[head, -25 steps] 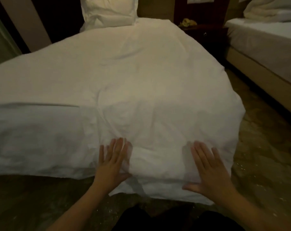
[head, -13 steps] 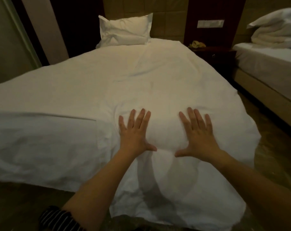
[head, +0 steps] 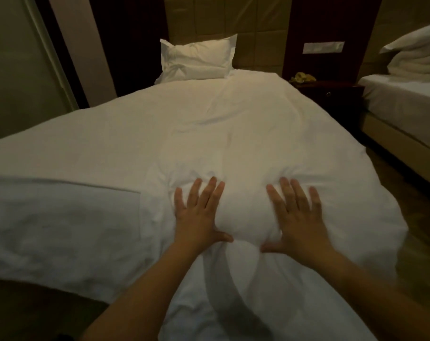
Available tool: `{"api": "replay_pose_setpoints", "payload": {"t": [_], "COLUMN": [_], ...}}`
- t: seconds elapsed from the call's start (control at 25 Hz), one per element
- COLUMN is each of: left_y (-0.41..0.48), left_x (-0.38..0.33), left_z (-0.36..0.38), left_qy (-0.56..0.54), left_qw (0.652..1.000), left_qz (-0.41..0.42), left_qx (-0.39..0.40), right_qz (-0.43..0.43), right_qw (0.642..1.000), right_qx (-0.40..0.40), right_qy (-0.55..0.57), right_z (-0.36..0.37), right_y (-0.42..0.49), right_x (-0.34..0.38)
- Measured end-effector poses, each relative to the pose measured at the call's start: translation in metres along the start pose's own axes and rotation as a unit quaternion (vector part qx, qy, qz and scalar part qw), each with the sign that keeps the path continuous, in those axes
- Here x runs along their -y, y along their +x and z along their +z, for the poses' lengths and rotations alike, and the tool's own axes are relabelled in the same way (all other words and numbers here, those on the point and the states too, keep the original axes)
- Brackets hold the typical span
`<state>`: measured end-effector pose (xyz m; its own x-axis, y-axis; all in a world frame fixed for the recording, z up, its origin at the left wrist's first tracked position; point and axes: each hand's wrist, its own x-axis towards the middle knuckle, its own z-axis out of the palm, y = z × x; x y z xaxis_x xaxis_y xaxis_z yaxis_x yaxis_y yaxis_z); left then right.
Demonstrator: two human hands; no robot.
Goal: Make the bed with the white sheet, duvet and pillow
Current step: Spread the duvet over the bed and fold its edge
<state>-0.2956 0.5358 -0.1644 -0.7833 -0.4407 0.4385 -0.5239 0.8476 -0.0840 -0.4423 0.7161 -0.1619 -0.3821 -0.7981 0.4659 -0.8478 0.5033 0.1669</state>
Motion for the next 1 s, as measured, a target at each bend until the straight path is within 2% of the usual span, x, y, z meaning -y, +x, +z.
{"api": "replay_pose_setpoints", "payload": {"t": [0.08,0.2,0.32,0.36,0.44,0.56,0.72,0.84,1.0], "left_y": [-0.003,-0.005,-0.007,-0.006,-0.013,-0.026,-0.017,-0.002,0.018], "left_x": [-0.002,-0.007,-0.009,-0.007,0.000,0.015,0.054,0.093,0.135], "left_z": [-0.002,-0.013,-0.033,-0.048,-0.089,-0.161,-0.280,-0.375,-0.479], "left_qy": [0.000,0.008,0.013,0.008,-0.012,-0.050,-0.073,-0.092,-0.097], "left_qw": [1.000,0.997,0.992,0.989,0.982,0.973,0.951,0.939,0.921], "left_qz": [-0.008,-0.027,-0.025,-0.012,0.017,0.009,-0.066,-0.103,-0.101], "left_qx": [-0.008,0.068,0.124,0.146,0.187,0.224,0.293,0.316,0.363], "right_qz": [0.004,0.011,0.016,0.017,0.018,0.029,-0.012,0.020,-0.016], "right_qw": [1.000,1.000,0.996,0.987,0.955,0.922,0.874,0.854,0.841], "right_qx": [0.010,0.014,0.087,0.152,0.282,0.332,0.451,0.469,0.475], "right_qy": [0.011,0.010,0.018,0.040,0.086,0.199,0.182,0.224,0.258], "right_z": [-0.002,-0.003,-0.021,-0.037,-0.081,-0.147,-0.252,-0.342,-0.449], "right_y": [-0.001,-0.001,-0.005,-0.002,0.001,0.006,0.033,0.075,0.137], "right_x": [0.001,0.000,0.001,0.001,0.000,-0.004,0.002,0.020,0.076]}}
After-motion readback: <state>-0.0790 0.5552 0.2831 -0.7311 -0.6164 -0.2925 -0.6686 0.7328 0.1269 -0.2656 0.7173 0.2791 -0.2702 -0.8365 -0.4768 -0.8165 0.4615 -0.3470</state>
